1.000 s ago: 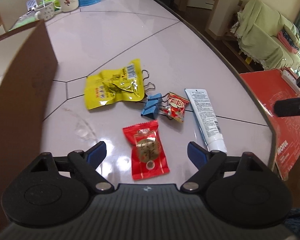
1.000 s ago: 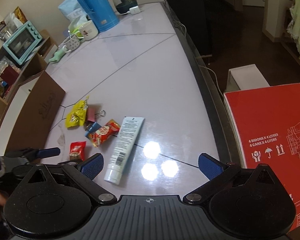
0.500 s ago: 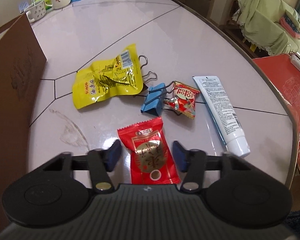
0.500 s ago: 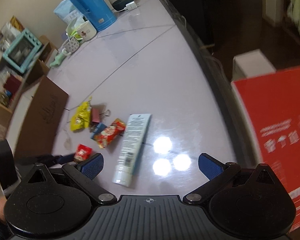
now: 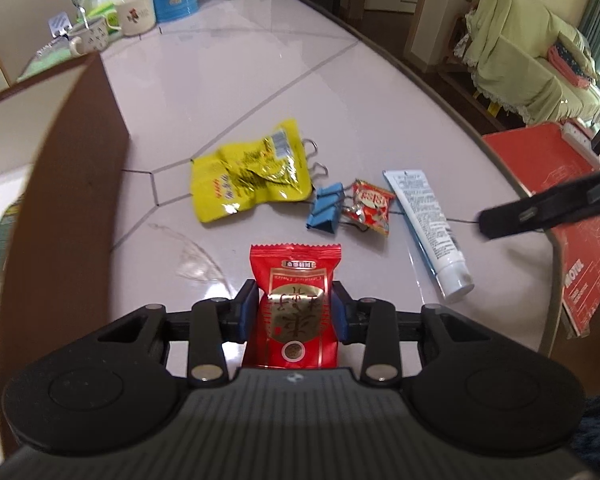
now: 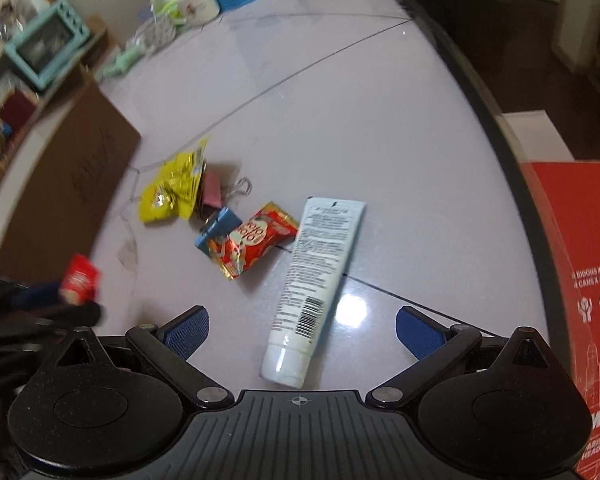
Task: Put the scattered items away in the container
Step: 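Grasp the red candy packet with the left gripper while the right gripper grasps the white tube, then carry the red packet and white tube over the box with both grippers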
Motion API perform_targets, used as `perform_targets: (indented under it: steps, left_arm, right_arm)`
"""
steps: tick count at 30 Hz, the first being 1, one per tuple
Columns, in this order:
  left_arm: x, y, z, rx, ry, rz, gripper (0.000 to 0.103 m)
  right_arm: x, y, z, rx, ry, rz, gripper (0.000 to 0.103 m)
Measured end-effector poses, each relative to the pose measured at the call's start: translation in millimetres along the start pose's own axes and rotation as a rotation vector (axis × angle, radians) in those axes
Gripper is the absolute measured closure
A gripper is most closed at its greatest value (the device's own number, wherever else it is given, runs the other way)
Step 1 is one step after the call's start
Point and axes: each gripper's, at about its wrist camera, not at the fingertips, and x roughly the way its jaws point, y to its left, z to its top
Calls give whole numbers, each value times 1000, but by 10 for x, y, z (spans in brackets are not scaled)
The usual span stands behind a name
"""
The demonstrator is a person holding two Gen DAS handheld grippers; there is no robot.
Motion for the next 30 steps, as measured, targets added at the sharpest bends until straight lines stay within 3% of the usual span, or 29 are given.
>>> perform_targets:
  steps: [2,3,5,10,11,12,21,30]
  left_arm:
    - [-93,61,1,-5,-3,2,70]
    - [-133,96,-2,-9,-4,2,70]
    - [-223,175,-6,-20,-12,-2,70]
    - [-473,359,15,-32,-54,-18,70]
    - [-520,393,23,-31,-63,-20,70]
    - [-567,428,31,-29,-73,-22,70]
    - [-845,787,29,-28,-116,-51,70]
    - [-1127,1371,-81,-65,-157,-3,70]
  right_arm:
    - [74,44,-27,7,3,-12,4]
    - [109,65,-41,11,5,-18,28]
    - [180,65,-60,39,8,-44,47]
    - [255,103,-65,54,-16,-97,47]
    - [263,126,-75,44,-25,-111,51]
    - [270,149,-87,36,-35,-140,69]
    - [138,93,-289,186,-46,-125,71]
    - [-101,-111,-621,604,-69,118,71]
